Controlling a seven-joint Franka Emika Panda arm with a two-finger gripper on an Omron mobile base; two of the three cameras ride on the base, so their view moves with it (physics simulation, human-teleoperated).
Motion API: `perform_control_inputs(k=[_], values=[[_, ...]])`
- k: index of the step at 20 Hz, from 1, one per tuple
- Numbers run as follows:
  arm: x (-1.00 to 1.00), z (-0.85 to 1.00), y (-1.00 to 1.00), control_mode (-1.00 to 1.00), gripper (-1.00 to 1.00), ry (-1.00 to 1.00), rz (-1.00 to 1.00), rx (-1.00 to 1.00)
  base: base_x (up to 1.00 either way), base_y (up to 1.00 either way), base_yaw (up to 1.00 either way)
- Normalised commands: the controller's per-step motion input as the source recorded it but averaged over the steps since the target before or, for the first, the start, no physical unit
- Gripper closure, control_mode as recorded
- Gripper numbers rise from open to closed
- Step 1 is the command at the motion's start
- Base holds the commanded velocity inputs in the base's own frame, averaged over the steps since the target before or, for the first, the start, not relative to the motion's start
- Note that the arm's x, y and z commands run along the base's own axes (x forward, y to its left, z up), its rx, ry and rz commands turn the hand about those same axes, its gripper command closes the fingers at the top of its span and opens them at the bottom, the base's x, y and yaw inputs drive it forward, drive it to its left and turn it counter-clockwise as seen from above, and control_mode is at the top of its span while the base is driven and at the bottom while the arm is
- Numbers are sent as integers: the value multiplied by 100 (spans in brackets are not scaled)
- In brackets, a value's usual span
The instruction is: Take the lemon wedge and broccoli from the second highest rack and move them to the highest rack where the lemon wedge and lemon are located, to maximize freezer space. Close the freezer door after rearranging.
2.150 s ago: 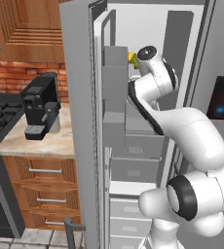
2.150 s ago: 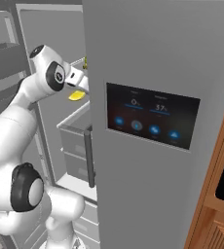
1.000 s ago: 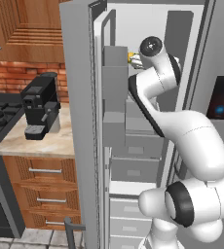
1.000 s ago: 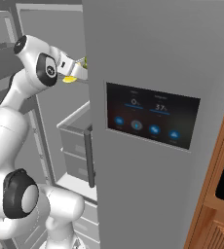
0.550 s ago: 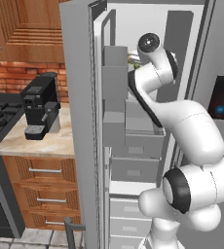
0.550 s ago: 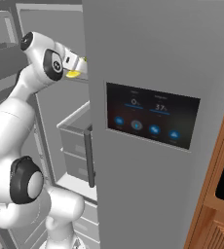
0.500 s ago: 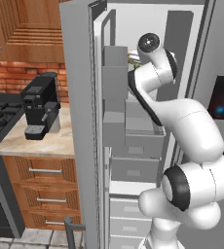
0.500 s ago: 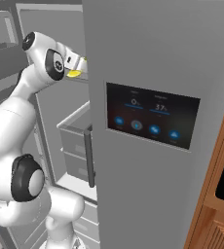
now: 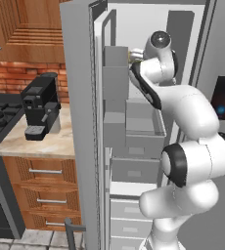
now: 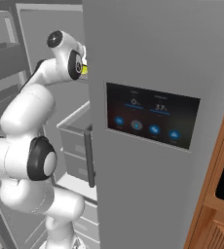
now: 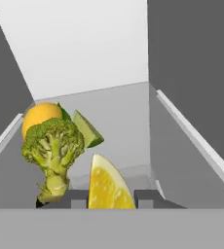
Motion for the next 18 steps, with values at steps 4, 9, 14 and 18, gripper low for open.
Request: perform_control_inputs(k=[4,9,14,18], values=[[51,-20,-25,-100,100,2,18,1,0,0,0],[55,-25,-13,-100,100,0,12,0,0,0,0],[52,-27,-3,-100,100,0,9,0,0,0,0],[47,-48,0,-100,-100,0,7,-4,0,0,0]])
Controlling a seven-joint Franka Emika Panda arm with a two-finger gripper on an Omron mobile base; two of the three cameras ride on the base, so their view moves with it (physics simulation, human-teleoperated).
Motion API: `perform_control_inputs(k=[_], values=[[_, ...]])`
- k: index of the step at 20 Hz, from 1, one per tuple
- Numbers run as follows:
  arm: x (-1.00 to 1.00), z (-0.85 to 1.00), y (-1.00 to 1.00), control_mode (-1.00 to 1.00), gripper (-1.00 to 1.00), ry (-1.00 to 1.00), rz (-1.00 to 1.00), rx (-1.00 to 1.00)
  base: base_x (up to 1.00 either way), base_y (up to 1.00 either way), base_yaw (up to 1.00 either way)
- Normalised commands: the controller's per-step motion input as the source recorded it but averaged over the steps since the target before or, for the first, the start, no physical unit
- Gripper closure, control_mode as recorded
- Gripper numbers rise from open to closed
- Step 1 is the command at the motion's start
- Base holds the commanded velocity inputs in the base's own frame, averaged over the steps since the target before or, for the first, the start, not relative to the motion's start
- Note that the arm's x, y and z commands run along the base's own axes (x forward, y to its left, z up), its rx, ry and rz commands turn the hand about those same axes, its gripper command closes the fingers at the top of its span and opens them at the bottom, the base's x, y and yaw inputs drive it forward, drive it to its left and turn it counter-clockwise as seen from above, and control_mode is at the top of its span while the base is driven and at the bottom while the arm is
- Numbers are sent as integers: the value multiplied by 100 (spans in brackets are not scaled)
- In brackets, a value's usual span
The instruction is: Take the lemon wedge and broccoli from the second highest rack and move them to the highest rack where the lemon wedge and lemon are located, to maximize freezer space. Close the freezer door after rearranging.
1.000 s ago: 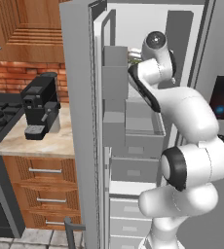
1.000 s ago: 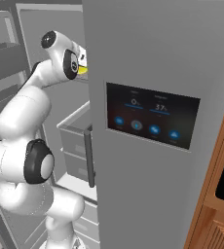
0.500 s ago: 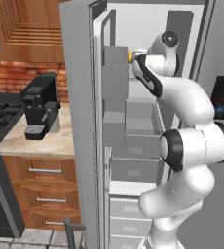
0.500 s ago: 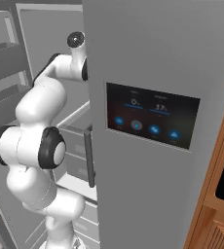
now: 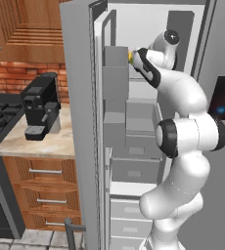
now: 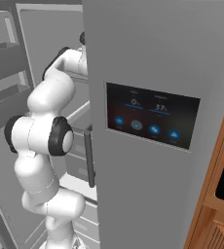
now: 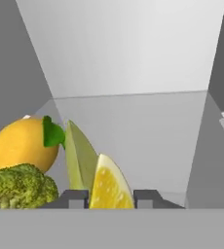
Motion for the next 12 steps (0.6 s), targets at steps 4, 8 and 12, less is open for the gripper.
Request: perform_control_inputs(k=[4,8,12], values=[[26,-30,0,-100,-100,5,2,-4,0,0,0],[-4,1,2,-100,-100,0,0,0,0,0,0],[-31,2,22,-100,-100,-1,0,0,0,0,0]])
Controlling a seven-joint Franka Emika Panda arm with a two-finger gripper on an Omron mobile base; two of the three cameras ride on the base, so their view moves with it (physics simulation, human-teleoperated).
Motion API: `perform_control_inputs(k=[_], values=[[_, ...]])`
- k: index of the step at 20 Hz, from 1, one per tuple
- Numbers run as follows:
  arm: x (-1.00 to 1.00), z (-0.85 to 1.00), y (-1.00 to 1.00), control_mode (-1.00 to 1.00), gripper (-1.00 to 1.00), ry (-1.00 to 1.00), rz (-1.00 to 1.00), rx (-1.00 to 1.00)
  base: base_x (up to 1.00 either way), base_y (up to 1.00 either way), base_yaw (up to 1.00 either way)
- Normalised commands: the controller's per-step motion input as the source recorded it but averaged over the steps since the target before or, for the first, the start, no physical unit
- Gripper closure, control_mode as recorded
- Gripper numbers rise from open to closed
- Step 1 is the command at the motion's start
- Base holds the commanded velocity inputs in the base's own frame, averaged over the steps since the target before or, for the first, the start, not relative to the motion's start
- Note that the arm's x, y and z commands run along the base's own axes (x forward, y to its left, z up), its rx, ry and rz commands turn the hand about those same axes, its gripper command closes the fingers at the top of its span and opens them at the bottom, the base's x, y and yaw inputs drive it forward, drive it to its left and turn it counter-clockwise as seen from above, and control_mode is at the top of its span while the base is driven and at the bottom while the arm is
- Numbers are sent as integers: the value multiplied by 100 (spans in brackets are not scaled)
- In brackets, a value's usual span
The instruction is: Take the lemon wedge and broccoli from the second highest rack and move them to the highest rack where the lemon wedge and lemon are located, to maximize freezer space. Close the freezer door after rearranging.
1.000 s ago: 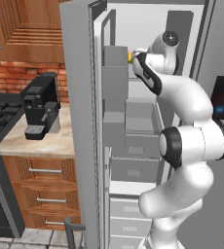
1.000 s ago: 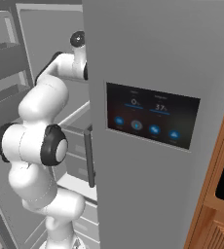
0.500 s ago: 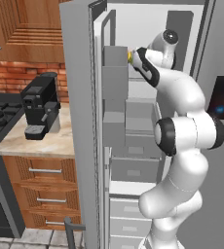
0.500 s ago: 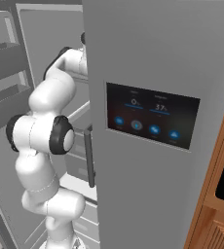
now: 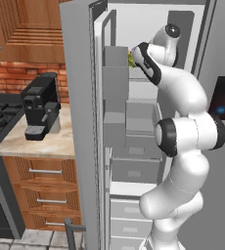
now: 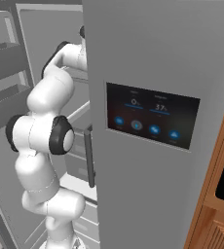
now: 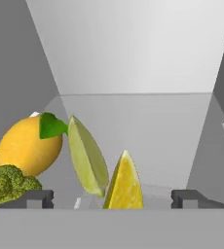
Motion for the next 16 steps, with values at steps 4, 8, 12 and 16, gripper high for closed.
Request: perform_control_inputs(k=[4,8,12,16], values=[[-43,10,31,-100,-100,-14,0,0,0,0,0],[-49,9,31,-100,-100,-19,0,0,0,0,0],[-61,5,24,-100,-100,-8,-1,0,0,0,0],[-79,30,6,-100,-100,-1,-6,0,0,0,0]])
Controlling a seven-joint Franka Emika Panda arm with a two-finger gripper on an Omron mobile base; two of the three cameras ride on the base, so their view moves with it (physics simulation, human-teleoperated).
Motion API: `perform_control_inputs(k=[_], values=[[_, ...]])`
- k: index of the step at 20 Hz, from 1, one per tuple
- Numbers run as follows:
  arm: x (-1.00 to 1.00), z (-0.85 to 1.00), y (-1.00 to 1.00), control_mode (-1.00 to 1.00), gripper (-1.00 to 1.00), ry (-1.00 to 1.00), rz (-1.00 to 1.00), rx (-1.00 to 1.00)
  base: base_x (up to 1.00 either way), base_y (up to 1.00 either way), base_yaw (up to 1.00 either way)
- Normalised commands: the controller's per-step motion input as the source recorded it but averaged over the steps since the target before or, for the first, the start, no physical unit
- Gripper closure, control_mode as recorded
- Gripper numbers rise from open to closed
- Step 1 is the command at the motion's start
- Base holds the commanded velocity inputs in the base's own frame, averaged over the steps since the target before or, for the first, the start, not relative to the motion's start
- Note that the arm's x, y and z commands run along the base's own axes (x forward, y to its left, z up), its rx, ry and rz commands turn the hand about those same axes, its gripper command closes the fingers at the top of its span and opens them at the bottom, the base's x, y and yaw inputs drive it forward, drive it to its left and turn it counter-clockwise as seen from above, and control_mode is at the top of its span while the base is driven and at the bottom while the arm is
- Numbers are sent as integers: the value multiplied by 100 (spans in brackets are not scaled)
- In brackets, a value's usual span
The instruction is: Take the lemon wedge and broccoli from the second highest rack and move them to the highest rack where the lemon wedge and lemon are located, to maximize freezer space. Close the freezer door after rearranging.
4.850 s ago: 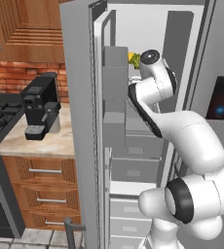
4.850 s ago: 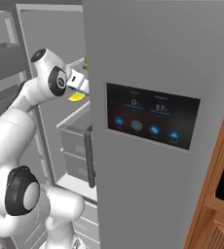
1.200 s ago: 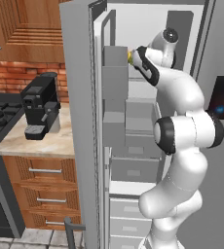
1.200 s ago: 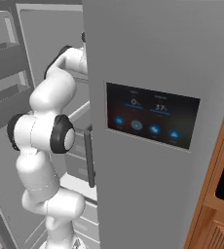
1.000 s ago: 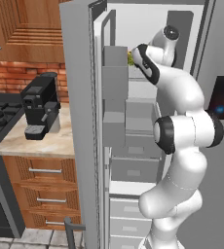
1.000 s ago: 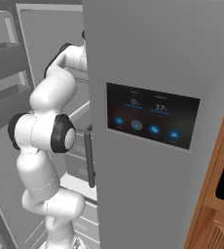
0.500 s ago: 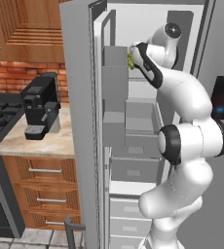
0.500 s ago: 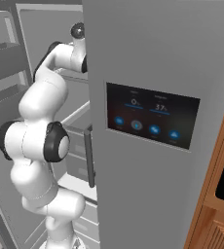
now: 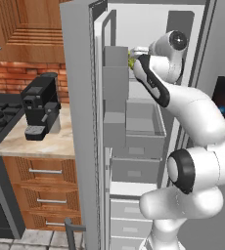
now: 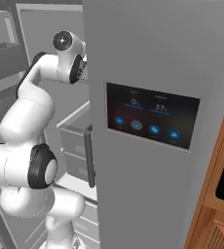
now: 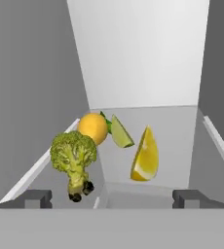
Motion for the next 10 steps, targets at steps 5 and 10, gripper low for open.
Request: perform_control_inputs(k=[5,10], values=[[-85,36,0,-100,-100,0,-7,0,0,0,0],[-87,15,8,-100,-100,0,0,0,0,0,0]])
